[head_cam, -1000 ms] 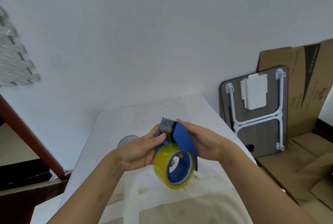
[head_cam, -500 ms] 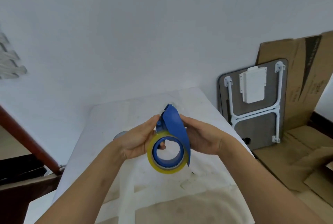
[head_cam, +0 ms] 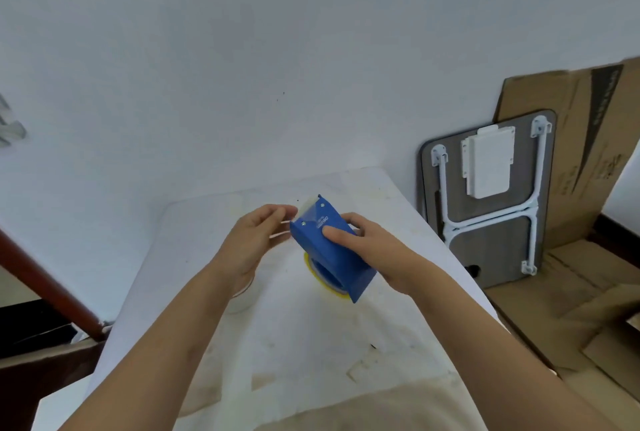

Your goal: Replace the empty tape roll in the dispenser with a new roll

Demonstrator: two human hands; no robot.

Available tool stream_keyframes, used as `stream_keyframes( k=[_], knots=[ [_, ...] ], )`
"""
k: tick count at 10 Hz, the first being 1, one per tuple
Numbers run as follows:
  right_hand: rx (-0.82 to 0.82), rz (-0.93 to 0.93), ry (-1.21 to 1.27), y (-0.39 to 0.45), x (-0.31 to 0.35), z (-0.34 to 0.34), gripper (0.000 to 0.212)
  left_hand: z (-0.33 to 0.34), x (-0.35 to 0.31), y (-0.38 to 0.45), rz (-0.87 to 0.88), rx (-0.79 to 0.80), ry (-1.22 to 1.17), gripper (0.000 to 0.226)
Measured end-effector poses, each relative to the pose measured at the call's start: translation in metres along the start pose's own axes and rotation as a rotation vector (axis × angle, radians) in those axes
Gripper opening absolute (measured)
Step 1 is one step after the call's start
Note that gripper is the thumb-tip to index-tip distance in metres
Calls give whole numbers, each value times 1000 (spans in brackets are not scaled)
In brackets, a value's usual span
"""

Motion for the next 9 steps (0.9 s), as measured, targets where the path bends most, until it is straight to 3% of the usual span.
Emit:
stream_keyframes(
  k=[1, 2, 5, 6, 9],
  knots=[
    [-176, -76, -223, 15, 7, 1, 45, -4, -3, 0, 90, -156, 73, 24],
    [-287, -155, -513, 30, 2, 6, 49, 0, 14, 0, 85, -192, 174, 23],
    [-421, -232, -1154, 44, -18, 28, 60, -1, 60, -8, -87, -259, 293, 33],
    [-408, -206, -1175, 46, -29, 27, 60, 3, 68, -12, -129, -184, 317, 39],
    [-340, -165, -1184, 42, -35, 23, 62, -3, 62, -17, -158, -190, 296, 33]
  ],
)
Point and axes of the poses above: each hand's wrist, its own y-axis towards the middle knuckle, its own z-axis out of the palm, x = y × z, the point moved 4 cm from there along y, towards the middle knuckle, and after that the axes turned 1 degree about -x, right-handed, at the moved point
